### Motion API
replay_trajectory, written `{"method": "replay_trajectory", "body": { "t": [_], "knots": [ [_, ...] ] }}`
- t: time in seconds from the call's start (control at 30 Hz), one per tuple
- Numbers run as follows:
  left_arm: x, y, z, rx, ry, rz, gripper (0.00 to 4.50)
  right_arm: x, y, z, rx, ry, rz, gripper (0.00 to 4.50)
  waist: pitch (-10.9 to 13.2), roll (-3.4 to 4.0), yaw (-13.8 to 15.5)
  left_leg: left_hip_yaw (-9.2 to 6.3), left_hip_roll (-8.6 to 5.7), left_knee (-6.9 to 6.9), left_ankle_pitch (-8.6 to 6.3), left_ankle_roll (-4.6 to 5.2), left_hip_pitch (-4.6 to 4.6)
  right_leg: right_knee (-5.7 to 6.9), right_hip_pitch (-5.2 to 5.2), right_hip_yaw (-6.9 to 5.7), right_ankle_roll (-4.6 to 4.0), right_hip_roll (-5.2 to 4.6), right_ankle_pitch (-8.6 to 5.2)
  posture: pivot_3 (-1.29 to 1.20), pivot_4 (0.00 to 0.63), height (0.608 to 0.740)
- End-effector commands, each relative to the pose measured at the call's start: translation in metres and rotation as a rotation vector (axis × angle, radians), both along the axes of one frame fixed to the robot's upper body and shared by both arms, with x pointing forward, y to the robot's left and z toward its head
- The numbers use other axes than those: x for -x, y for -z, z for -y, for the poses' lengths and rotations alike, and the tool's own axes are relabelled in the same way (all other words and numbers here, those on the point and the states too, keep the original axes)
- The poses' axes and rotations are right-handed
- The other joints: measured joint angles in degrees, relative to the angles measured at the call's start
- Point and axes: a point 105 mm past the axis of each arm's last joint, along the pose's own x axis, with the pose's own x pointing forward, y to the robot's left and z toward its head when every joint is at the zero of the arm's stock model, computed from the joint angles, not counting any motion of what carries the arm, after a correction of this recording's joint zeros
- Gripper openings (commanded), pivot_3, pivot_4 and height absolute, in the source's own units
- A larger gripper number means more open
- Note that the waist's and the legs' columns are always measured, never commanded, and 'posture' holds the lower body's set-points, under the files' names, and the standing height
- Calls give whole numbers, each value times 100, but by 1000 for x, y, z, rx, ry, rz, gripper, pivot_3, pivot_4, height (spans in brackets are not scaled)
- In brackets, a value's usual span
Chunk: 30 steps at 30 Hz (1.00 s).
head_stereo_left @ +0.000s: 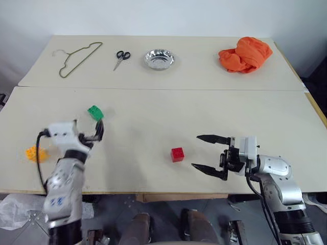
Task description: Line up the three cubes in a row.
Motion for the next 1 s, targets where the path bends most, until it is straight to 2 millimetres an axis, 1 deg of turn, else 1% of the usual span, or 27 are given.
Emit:
{"method": "replay_trajectory", "body": {
  "t": [0.03, 0.1, 0.17, 0.3, 0.43, 0.53, 0.67, 0.73, 0.97, 1.0],
  "knots": [
    [-19, 9, 6, 11, -142, -56, 4500, 5, -7, -6, -7, -20, 21, 4482, 0, -1, 3, 1, -1, 1, 2, 0, 1, 2, 0, -5, 1, 5, 1, 0, 150, 740],
    [-34, 9, 24, -24, -137, -64, 4500, 7, -7, -8, -4, -29, 22, 4482, 0, -1, 9, 4, -2, 2, 4, -2, 1, 5, -1, -9, 1, 8, 1, 0, 150, 740],
    [-40, 9, 30, -35, -154, -73, 4500, 7, -8, -9, -6, -27, 20, 4482, 0, -2, 12, 4, -2, 3, 6, -2, 0, 7, -3, -10, 1, 11, 1, 0, 150, 740],
    [-46, 15, 21, 18, -258, -112, 4500, 5, -10, -7, -6, -7, 24, 4482, 0, -2, 9, 5, -1, 3, 8, -4, -3, 7, -9, -9, 2, 4, 1, 0, 150, 740],
    [-61, 10, 22, 0, -285, -116, 4500, 8, -5, -8, 3, -6, 10, 4482, 1, -3, 21, 5, -1, 5, 11, -8, -2, 10, -8, -12, 2, 3, 1, 0, 150, 740],
    [-69, 7, 22, -2, -314, -127, 4500, 8, -3, -8, 8, -7, 1, 4482, 2, -5, 51, 4, -6, 16, 12, -7, -6, 18, -8, -15, 3, 7, 1, 0, 150, 740],
    [-76, 13, 23, 46, -353, -177, 4500, 9, -2, -8, 14, -6, -8, 4482, 3, -6, 75, 3, -11, 27, 13, -6, -9, 23, -8, -14, 7, 5, 3, 0, 150, 740],
    [-79, 16, 22, 59, -375, -203, 4500, 9, -1, -8, 15, -5, -12, 4482, 3, -7, 86, 3, -11, 31, 13, -6, -9, 27, -8, -14, 7, 4, 4, 0, 150, 740],
    [-82, 18, 28, 84, -387, -232, 4500, 9, 1, -7, 21, -1, -21, 4482, 3, -7, 125, 3, -12, 35, 12, -6, -9, 30, -8, -14, 8, 5, 4, 0, 150, 740],
    [-81, 19, 28, 91, -393, -234, 4314, 9, 2, -7, 22, -1, -23, 4498, 3, -7, 126, 3, -12, 35, 12, -6, -9, 30, -8, -14, 8, 5, 4, 0, 150, 740]
  ]
}}
